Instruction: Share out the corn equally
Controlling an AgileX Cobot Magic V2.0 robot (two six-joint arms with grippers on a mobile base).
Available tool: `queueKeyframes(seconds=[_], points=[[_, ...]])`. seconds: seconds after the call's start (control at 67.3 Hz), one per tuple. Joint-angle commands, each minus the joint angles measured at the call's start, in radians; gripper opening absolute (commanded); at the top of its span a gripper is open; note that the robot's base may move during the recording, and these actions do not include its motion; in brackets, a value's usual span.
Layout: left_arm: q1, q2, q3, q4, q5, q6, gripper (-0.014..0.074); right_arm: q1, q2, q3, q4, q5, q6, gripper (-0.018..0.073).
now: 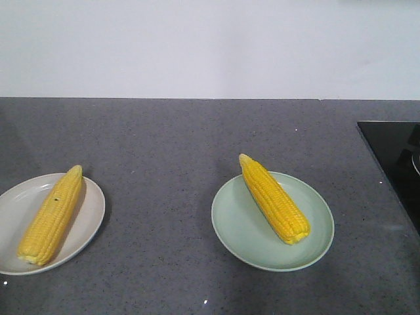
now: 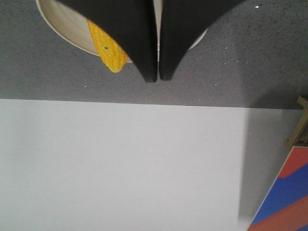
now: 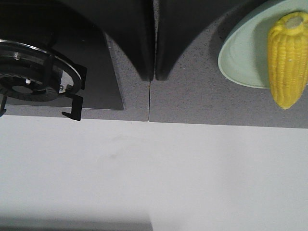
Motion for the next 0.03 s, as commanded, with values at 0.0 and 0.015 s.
queueKeyframes(seconds=[0.0, 0.015], points=[[0.004, -0.016, -0.016, -0.001, -0.074, -0.013, -0.0006, -0.005, -0.005, 0.008, -0.002, -0.078, -0.010, -0.0008], [0.004, -0.016, -0.016, -0.001, -0.074, -0.013, -0.0006, -0.005, -0.005, 0.008, -0.002, -0.078, -0.010, -0.0008]])
